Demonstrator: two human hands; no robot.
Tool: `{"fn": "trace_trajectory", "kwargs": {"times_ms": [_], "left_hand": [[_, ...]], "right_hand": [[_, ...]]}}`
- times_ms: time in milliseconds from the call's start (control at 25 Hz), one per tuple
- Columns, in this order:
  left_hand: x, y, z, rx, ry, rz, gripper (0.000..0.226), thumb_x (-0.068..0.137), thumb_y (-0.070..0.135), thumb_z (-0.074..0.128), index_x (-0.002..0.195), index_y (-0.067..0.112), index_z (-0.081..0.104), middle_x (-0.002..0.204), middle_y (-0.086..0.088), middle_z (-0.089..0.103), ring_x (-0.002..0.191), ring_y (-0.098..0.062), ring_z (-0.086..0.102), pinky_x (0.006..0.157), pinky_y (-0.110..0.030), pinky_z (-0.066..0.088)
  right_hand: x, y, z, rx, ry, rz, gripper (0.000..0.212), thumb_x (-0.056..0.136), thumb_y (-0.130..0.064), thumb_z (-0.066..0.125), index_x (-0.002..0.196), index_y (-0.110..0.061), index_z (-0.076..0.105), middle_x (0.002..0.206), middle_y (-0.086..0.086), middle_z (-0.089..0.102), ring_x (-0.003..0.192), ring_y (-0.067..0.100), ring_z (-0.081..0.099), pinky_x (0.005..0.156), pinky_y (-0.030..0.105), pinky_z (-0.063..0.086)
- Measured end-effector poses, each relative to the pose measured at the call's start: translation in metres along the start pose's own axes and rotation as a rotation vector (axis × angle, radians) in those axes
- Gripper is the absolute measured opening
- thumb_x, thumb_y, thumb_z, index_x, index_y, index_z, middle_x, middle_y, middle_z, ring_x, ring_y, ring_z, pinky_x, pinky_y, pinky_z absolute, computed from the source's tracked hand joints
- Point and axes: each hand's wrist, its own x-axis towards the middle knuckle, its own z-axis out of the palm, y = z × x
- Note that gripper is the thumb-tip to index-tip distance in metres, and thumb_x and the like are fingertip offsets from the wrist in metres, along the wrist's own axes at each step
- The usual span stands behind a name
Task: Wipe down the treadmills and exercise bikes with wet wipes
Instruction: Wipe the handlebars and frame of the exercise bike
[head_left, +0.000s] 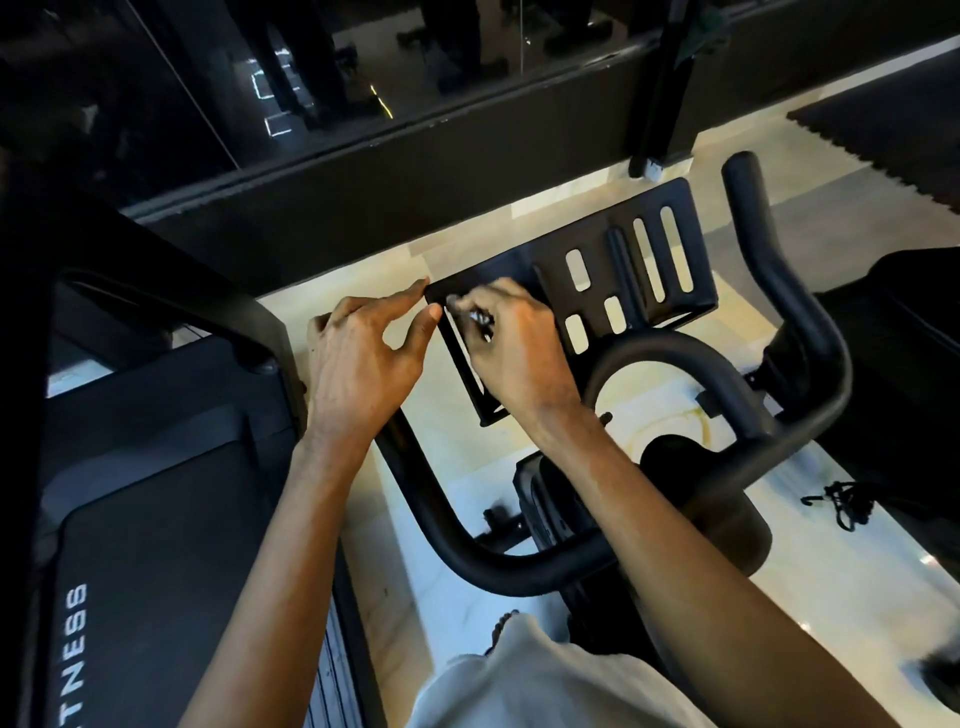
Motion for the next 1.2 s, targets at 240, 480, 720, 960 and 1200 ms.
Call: {"fn": "trace_trajectory", "kwargs": {"times_ms": [240, 480, 720, 960, 1200], "left_hand": [[0.004, 0.025, 0.016, -0.017, -0.054, 0.028, 0.04, 0.104, 0.028, 0.051, 0.143, 0.02, 0.053, 0.128, -0.002, 0.066, 0.116, -0.023, 0.062, 0.106, -0.039, 0.037], [-0.013, 0.037, 0.038, -0.224, -0.012, 0.013, 0.039, 0.107, 0.021, 0.044, 0.144, 0.015, 0.035, 0.117, -0.002, 0.063, 0.083, -0.019, 0.065, 0.07, -0.04, 0.052], [-0.011, 0.031, 0.034, -0.276, -0.044, 0.005, 0.039, 0.107, 0.022, 0.045, 0.145, 0.016, 0.035, 0.11, 0.002, 0.064, 0.082, -0.011, 0.065, 0.072, -0.024, 0.05], [-0.01, 0.031, 0.028, -0.295, -0.061, 0.006, 0.038, 0.106, 0.017, 0.048, 0.142, 0.014, 0.038, 0.103, 0.006, 0.06, 0.072, 0.004, 0.059, 0.061, 0.0, 0.039], [0.001, 0.029, 0.027, -0.34, -0.065, -0.032, 0.036, 0.102, 0.017, 0.054, 0.137, 0.016, 0.046, 0.109, 0.002, 0.063, 0.078, -0.009, 0.062, 0.074, -0.024, 0.049]], "right_hand": [[0.039, 0.008, -0.032, -0.167, -0.087, -0.199, 0.025, 0.091, 0.005, 0.06, 0.108, -0.009, 0.072, 0.11, 0.003, 0.06, 0.1, 0.016, 0.061, 0.086, 0.026, 0.055], [0.016, 0.008, -0.045, -0.442, -0.334, -0.212, 0.04, 0.09, 0.012, 0.054, 0.123, -0.009, 0.064, 0.121, 0.008, 0.053, 0.099, 0.026, 0.063, 0.085, 0.035, 0.057], [-0.005, 0.02, -0.046, -0.324, -0.35, -0.151, 0.043, 0.093, 0.01, 0.054, 0.129, -0.009, 0.064, 0.124, 0.008, 0.058, 0.105, 0.028, 0.066, 0.091, 0.039, 0.057], [-0.008, 0.015, -0.032, -0.355, -0.282, -0.096, 0.056, 0.083, 0.018, 0.055, 0.131, -0.011, 0.06, 0.127, 0.007, 0.055, 0.112, 0.028, 0.061, 0.091, 0.041, 0.056], [-0.021, 0.024, -0.045, -0.363, -0.375, -0.094, 0.035, 0.092, 0.008, 0.056, 0.115, -0.014, 0.072, 0.105, 0.004, 0.06, 0.092, 0.027, 0.067, 0.083, 0.04, 0.058]]}}
